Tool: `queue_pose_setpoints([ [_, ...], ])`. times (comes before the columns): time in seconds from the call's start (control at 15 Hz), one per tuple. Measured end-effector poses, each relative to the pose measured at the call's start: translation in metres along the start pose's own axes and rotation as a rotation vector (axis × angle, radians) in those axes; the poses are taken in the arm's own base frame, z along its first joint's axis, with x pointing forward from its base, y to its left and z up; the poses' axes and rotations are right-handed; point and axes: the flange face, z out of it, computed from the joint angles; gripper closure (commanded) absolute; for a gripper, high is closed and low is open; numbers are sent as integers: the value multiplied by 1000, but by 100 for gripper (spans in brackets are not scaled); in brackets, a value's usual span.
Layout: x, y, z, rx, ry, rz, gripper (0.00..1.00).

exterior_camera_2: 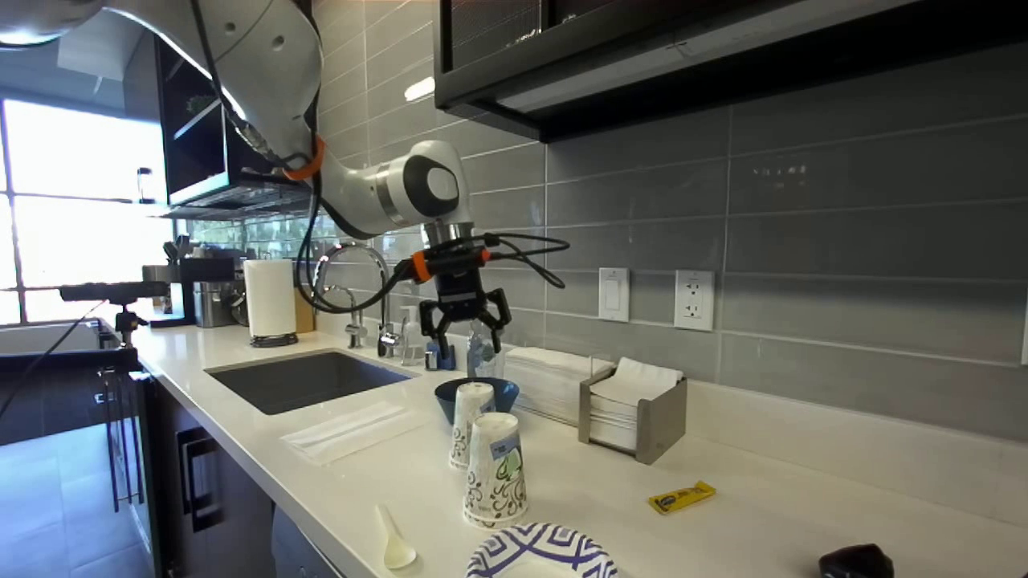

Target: Stack the coffee cups on top of each other

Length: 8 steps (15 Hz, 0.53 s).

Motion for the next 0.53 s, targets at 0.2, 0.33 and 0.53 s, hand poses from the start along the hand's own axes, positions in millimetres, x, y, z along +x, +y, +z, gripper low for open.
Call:
queue_pose_setpoints([
  [0.2,4,-3,21,40,2,5,0],
  [0.33,4,-3,34,62,-11,12,0],
  [0.53,3,-3,48,80,-31,23,0],
])
